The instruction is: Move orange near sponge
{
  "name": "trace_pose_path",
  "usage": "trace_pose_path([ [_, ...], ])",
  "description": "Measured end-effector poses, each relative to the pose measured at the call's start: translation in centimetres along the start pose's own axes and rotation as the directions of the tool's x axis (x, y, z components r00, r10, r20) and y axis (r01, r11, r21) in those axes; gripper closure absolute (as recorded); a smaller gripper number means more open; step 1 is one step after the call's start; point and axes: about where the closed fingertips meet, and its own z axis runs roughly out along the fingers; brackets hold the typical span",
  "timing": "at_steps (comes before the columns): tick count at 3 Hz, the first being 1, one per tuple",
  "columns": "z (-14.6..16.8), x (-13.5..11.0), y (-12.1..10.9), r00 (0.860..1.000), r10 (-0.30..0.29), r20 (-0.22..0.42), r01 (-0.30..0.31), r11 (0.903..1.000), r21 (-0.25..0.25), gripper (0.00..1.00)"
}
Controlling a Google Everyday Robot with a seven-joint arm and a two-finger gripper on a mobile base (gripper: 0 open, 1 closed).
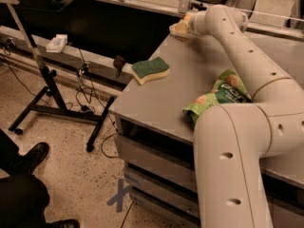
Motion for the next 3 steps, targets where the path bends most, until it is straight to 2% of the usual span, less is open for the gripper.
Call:
trace_pose_path([
  [2,0.7,-0.8,0.6,0.999,0.003,0.039,-0.003,1.0000,-0.001,0.64],
  [3,-0.4,-1.1,0.4,0.999,0.011,0.044,-0.010,0.9998,-0.019,0.87],
])
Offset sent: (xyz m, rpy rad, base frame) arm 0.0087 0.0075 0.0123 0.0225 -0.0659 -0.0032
